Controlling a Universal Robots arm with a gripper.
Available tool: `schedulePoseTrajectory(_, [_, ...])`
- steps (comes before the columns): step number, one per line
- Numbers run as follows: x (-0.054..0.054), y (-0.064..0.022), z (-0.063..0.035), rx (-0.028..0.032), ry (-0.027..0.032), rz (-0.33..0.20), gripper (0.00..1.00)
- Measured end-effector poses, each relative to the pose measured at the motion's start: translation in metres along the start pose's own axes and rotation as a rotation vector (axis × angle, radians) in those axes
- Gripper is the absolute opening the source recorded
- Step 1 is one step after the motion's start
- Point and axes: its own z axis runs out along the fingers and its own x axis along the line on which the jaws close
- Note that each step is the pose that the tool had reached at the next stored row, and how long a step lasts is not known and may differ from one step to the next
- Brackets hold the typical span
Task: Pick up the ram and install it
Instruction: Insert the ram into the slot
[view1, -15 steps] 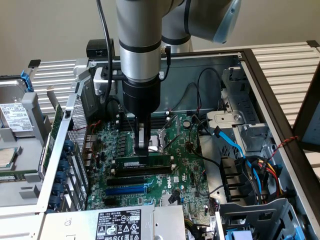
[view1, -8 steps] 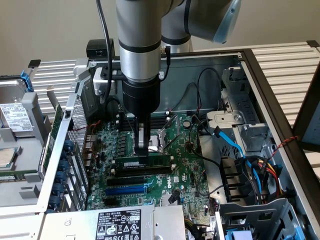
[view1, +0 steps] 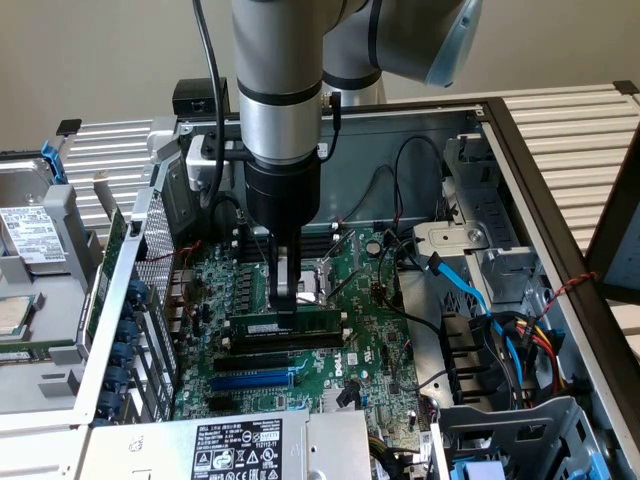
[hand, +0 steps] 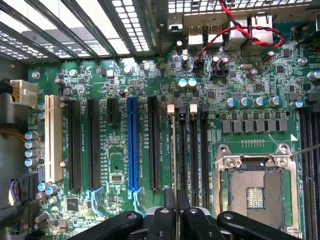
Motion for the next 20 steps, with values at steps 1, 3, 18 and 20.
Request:
schedulePoseTrajectory(1, [0.0,0.0,0.0,0.0,0.0,0.0,0.14])
schedulePoseTrajectory(3, [0.0,0.0,0.0,0.0,0.0,0.0,0.14])
schedulePoseTrajectory(18, [0.0,0.0007,0.0005,0.0002,0.0001,-0.002,0.14])
schedulePoseTrajectory(20, [0.0,0.0007,0.0005,0.0002,0.0001,-0.002,0.14])
